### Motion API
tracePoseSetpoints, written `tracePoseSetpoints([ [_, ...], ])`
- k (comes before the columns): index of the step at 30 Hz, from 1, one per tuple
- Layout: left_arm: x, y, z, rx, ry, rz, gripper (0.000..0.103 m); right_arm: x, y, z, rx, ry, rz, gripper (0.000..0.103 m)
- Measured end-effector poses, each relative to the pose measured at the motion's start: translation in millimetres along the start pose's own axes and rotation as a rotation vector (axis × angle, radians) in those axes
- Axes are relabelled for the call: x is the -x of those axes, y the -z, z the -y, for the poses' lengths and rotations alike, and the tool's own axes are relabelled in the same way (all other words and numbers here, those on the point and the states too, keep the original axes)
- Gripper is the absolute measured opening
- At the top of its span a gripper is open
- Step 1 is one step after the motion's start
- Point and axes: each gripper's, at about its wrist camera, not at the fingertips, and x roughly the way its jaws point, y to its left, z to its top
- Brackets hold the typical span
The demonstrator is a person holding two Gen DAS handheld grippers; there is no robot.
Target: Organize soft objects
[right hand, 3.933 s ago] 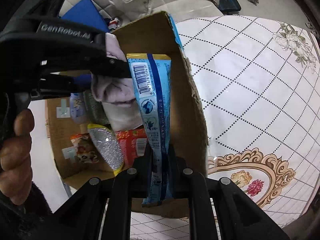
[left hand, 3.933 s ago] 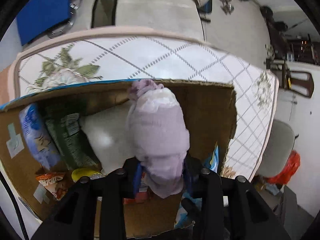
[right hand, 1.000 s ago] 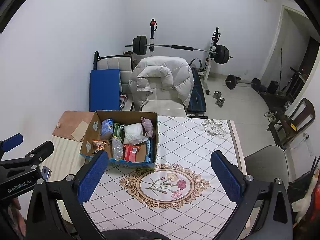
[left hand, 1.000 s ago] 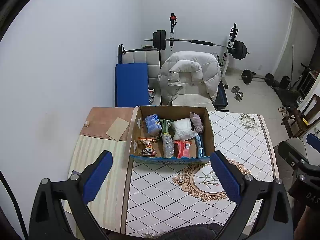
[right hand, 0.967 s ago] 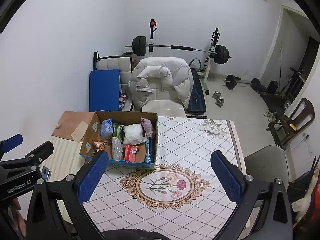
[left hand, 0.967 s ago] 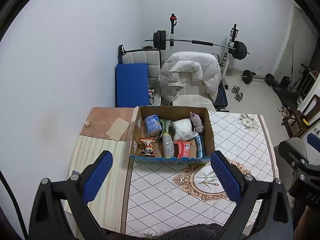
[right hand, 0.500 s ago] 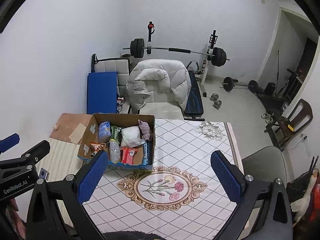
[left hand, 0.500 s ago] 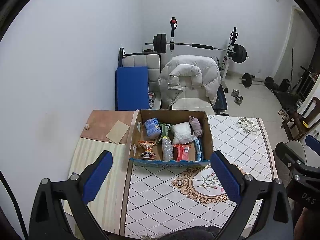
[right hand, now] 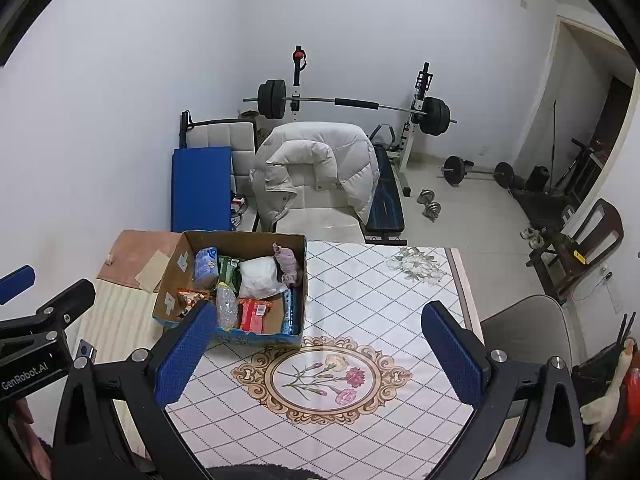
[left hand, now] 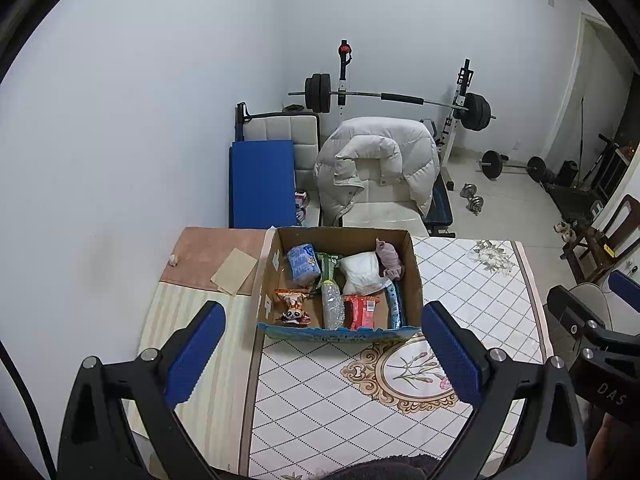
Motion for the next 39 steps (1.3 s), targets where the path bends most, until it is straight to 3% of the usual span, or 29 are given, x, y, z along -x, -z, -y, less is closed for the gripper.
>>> tracePoseSetpoints([
  [39,-3.9,0.4,3.3,-0.020,0.004,-0.001,0.100,-1.4,-1.7,3.1,0.003,0.005,0.000,0.103],
])
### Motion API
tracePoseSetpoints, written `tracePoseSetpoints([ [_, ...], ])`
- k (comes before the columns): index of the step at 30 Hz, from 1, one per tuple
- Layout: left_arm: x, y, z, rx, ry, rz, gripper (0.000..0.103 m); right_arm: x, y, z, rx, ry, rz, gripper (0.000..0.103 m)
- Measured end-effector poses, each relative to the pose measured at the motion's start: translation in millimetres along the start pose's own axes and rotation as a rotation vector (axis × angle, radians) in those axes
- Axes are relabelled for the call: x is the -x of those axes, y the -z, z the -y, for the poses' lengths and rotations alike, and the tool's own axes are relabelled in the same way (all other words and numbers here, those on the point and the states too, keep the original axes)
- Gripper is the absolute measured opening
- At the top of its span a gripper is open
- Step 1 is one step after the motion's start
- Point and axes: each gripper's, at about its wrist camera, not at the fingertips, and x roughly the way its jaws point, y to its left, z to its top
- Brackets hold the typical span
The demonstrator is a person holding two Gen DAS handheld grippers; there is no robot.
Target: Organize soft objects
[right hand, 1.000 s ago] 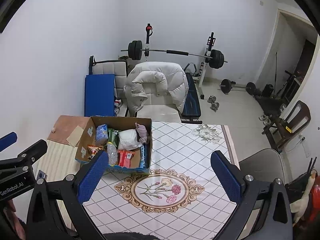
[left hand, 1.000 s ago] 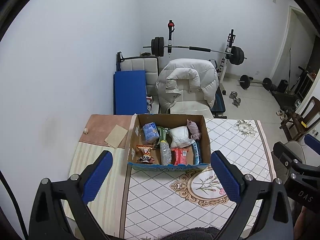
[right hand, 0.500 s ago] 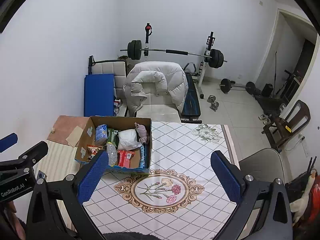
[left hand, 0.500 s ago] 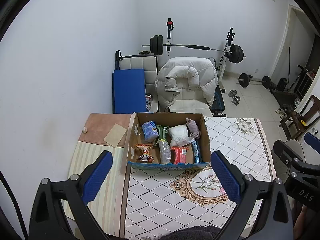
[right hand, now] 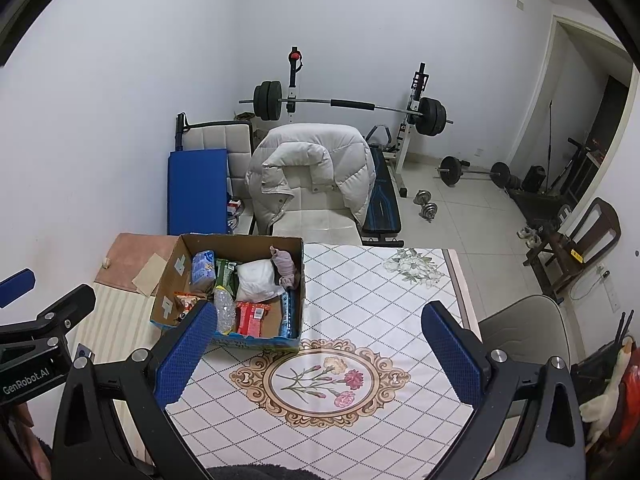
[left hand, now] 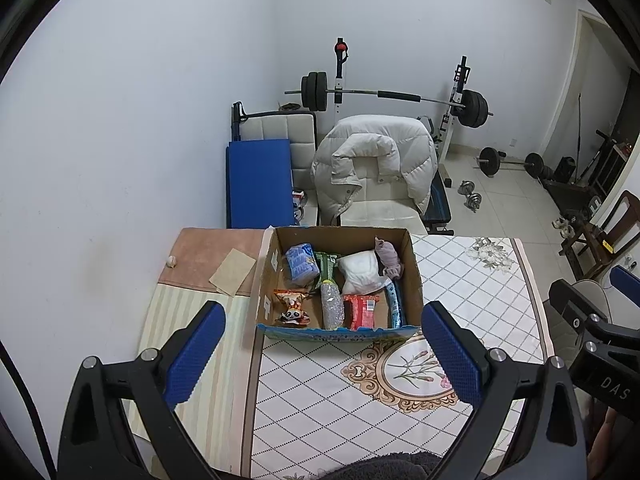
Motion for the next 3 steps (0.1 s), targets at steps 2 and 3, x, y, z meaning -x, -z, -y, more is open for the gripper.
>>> tracePoseSetpoints([
  [2,-0.6,0.6,-0.7,-0.002,0.005,-0.002,0.100,1.2,-1.5,0.3,-0.003,0.003,0.000,0.103],
  [3,-1.8,1.1,-0.3,-0.004,0.006,-0.003,0.100,1.3,-1.4,0.3,-0.005,0.002,-0.001,0.103],
])
